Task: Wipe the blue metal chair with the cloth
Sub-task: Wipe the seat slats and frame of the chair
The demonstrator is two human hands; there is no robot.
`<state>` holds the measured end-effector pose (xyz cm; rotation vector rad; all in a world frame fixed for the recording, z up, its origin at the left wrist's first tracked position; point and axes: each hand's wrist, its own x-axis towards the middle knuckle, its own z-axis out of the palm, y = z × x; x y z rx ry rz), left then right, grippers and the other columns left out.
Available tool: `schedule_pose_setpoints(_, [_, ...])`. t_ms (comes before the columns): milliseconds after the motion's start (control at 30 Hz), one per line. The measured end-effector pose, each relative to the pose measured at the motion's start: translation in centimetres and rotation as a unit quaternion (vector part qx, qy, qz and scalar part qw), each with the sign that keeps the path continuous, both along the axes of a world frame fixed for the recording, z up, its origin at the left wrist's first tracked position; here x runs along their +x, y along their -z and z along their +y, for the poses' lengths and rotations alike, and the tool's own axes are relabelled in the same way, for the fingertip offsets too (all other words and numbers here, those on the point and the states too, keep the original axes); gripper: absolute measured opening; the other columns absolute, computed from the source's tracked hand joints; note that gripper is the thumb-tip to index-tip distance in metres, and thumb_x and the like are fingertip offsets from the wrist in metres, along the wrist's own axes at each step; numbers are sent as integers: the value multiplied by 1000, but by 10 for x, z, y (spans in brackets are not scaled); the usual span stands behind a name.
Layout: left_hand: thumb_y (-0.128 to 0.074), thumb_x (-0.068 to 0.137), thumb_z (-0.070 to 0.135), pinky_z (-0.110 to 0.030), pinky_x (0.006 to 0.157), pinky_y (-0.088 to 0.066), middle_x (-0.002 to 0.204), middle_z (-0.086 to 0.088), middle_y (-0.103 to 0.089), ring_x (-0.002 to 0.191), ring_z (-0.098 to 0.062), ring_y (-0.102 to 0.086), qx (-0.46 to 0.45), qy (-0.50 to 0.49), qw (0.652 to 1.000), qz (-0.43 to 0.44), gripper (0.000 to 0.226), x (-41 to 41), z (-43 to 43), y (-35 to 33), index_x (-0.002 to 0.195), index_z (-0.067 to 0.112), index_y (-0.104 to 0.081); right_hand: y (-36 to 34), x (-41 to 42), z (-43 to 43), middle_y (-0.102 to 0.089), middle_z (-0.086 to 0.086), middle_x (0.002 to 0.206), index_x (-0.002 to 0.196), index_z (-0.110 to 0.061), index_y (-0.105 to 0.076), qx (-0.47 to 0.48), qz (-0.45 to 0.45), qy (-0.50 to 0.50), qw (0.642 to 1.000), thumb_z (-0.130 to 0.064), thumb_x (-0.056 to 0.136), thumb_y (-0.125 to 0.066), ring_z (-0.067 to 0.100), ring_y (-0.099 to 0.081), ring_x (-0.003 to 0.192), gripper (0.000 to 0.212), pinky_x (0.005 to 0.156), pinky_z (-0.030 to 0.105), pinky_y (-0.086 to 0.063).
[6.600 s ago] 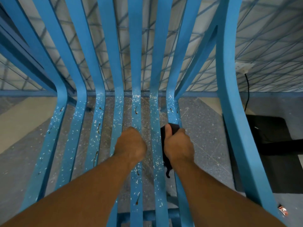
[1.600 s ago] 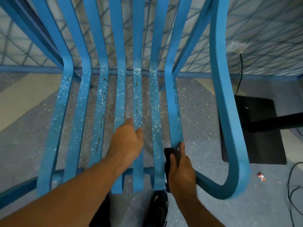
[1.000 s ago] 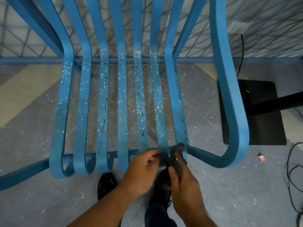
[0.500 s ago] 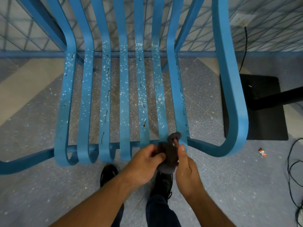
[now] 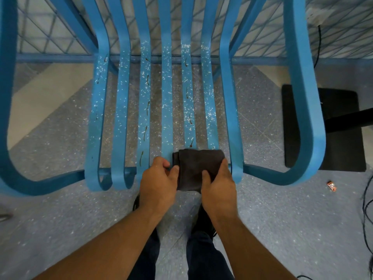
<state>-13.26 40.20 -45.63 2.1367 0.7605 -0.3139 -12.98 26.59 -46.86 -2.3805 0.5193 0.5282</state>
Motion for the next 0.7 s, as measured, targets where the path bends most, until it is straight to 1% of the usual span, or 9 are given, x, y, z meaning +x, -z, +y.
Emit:
schedule_pose_setpoints(100, [-66,89,30,-17,54,-37,71,5,-56,63,-7,-53,12,3,1000,-5,18,-1,4,-2,98,20,-53,5,3,2,-45,13,144,152,-11,-20,-10,-9,1,1000,-25,97,-50,29,-48,127,64,103,40,-44])
schedule_pose_setpoints(233, [-63,91,32,-22,67,-43,86,5,-60,75,-12,-56,42,26,998,-48,23,10,5,-4,107,16,-60,6,3,6,-39,10,149,154,-21,-12,15,-30,20,999,-16,93,-48,27,-47,129,70,104,45,-45])
schedule_pose_setpoints(300, [-61,92,31,-21,69,-43,90,4,-61,78,-12,-57,48,33,996,-61,25,20,5,-5,112,16,-60,9,7,9,-37,9,151,154,-22,-13,50,-26,62,996,-12,94,-45,26,-43,133,68,108,44,-41])
schedule_pose_setpoints(367, [-59,93,31,-20,70,-41,95,4,-64,80,-11,-58,54,46,995,-66,26,30,3,-6,115,17,-60,12,15,13,-42,7,146,152,-22,-22,88,-20,118,989,-21,98,-42,25,-45,129,58,107,40,-41])
schedule_pose_setpoints(400, [-58,94,32,-19,70,-42,97,4,-64,81,-11,-59,54,49,995,-63,27,35,3,-6,116,18,-60,15,20,16,-48,6,139,148,-22,-30,95,-23,139,985,-34,98,-40,25,-49,125,52,103,41,-44])
schedule_pose_setpoints(467, [-57,94,33,-20,70,-44,99,4,-65,82,-12,-60,51,48,996,-58,28,42,2,-7,118,18,-59,19,29,20,-57,5,125,132,-20,-43,53,-28,135,989,-58,93,-35,26,-57,114,55,93,42,-51])
schedule_pose_setpoints(567, [-57,94,32,-26,73,-50,99,3,-65,82,-14,-62,51,49,995,-70,28,49,4,-5,118,18,-59,21,39,15,-63,7,113,119,-16,-47,-48,-27,71,996,-62,93,-37,29,-61,104,53,85,39,-50])
schedule_pose_setpoints(633, [-57,94,32,-32,75,-53,98,3,-66,81,-16,-62,55,50,994,-76,27,51,6,-2,117,19,-60,19,45,11,-64,10,108,115,-14,-47,-49,-8,49,998,-62,92,-40,32,-62,100,53,82,37,-48])
schedule_pose_setpoints(700, [-58,93,31,-31,73,-52,96,2,-67,79,-17,-62,59,52,994,-73,26,49,6,1,116,18,-61,15,52,7,-63,10,106,114,-14,-47,-35,13,29,999,-62,92,-41,32,-61,100,53,81,34,-47])
